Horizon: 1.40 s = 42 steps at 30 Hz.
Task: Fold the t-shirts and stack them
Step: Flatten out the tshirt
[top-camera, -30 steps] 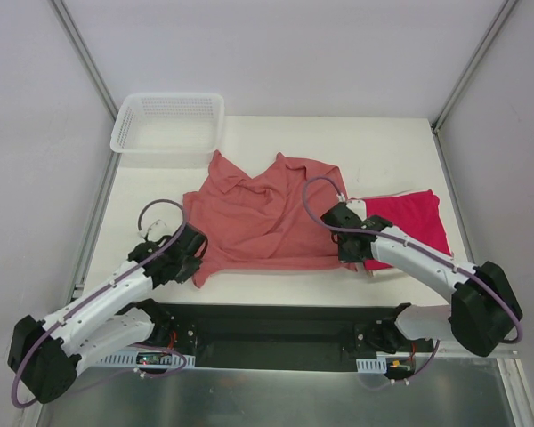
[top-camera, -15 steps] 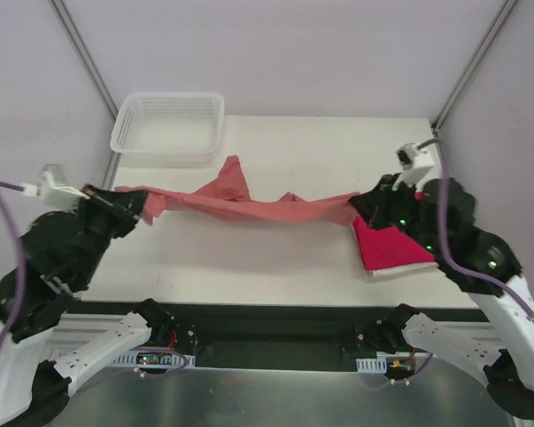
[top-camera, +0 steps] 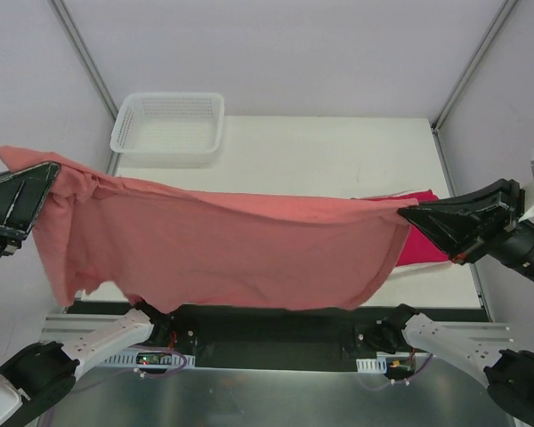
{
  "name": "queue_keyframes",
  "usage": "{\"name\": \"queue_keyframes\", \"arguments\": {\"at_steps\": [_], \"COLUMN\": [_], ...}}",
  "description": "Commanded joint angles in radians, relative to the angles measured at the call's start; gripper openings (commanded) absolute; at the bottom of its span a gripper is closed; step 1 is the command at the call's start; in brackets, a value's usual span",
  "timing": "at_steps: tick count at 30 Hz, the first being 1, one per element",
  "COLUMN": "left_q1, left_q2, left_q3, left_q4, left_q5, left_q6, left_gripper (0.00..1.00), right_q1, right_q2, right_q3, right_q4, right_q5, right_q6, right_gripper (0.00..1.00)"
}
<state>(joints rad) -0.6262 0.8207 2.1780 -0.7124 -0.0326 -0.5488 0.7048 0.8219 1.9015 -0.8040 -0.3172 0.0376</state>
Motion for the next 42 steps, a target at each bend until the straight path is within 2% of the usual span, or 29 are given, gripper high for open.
{"name": "queue_keyframes", "arguments": {"at_steps": [1,2,3,4,7,8,9,10,11,12,13,14,15,16,18,19,21,24,27,30,32,36,42], "left_q1": [0.013,0.013,0.013,0.013,0.02,0.043,0.131,0.176,0.209,0.244,0.25,0.25,0.25,0.25,0.25,0.25,0.25,0.249,0.24,0.223,0.203,0.174,0.174], "left_q2": [0.148,0.17,0.193,0.246,0.39,0.432,0.47,0.545,0.59,0.641,0.746,0.799,0.848,0.93,1.001,1.003,0.97,0.889,0.8,0.709,0.664,0.543,0.465], "left_q3": [0.006,-0.006,-0.023,-0.067,-0.165,-0.193,-0.225,-0.295,-0.325,-0.342,-0.356,-0.357,-0.351,-0.328,-0.296,-0.285,-0.308,-0.401,-0.549,-0.77,-0.858,-1.085,-1.277], "left_q4": [0.025,0.024,0.027,0.027,0.028,0.027,0.025,0.025,0.027,0.024,0.011,0.01,0.007,0.001,-0.038,-0.044,-0.045,-0.044,-0.029,0.005,0.03,0.085,0.143], "left_q5": [0.001,-0.041,-0.178,-0.246,-0.518,-0.521,-0.491,-0.402,-0.397,-0.397,-0.357,-0.327,-0.287,-0.259,-0.228,-0.227,-0.233,-0.189,-0.174,-0.155,-0.142,-0.145,-0.125], "left_q6": [0.119,0.139,0.176,0.194,0.25,0.253,0.216,0.184,0.156,0.142,0.142,0.15,0.165,0.171,0.171,0.17,0.156,0.129,0.079,0.027,-0.011,-0.069,-0.14], "left_gripper": [0.0,0.0,0.0,0.0,0.02,0.05,0.05,0.05,0.07,0.16,0.31,0.76,0.94,0.99,0.99,0.99,0.99,0.99,0.99,0.99,0.99,0.99,0.99], "right_q1": [0.002,0.001,0.002,0.001,-0.022,-0.037,-0.059,-0.124,-0.16,-0.219,-0.24,-0.252,-0.263,-0.268,-0.269,-0.269,-0.266,-0.254,-0.223,-0.168,-0.131,-0.024,0.025], "right_q2": [0.095,0.114,0.132,0.172,0.265,0.295,0.327,0.405,0.448,0.545,0.595,0.65,0.754,0.802,0.903,0.918,0.898,0.815,0.711,0.642,0.631,0.703,0.853], "right_q3": [0.022,0.018,0.011,-0.014,-0.073,-0.119,-0.146,-0.171,-0.227,-0.254,-0.272,-0.285,-0.269,-0.245,-0.146,-0.13,-0.156,-0.24,-0.395,-0.548,-0.631,-0.677,-0.677], "right_q4": [-0.069,-0.078,-0.084,-0.092,-0.087,-0.081,-0.066,-0.055,-0.041,0.013,0.04,0.055,0.064,0.057,-0.012,-0.018,0.0,0.054,0.116,0.181,0.207,0.242,0.269], "right_q5": [0.114,0.2,0.246,0.298,0.563,0.599,0.616,0.616,0.592,0.546,0.477,0.457,0.445,0.464,0.474,0.466,0.439,0.402,0.389,0.35,0.326,0.331,0.326], "right_q6": [-0.056,-0.062,-0.07,-0.074,-0.093,-0.103,-0.113,-0.096,-0.097,-0.111,-0.116,-0.128,-0.136,-0.133,-0.137,-0.143,-0.151,-0.137,-0.102,-0.07,-0.047,-0.004,0.07], "right_gripper": [0.01,0.02,0.03,0.03,0.06,0.09,0.1,0.11,0.11,0.11,0.13,0.32,0.47,0.56,0.74,0.86,0.99,0.97,0.97,0.97,0.97,0.97,0.97]}}
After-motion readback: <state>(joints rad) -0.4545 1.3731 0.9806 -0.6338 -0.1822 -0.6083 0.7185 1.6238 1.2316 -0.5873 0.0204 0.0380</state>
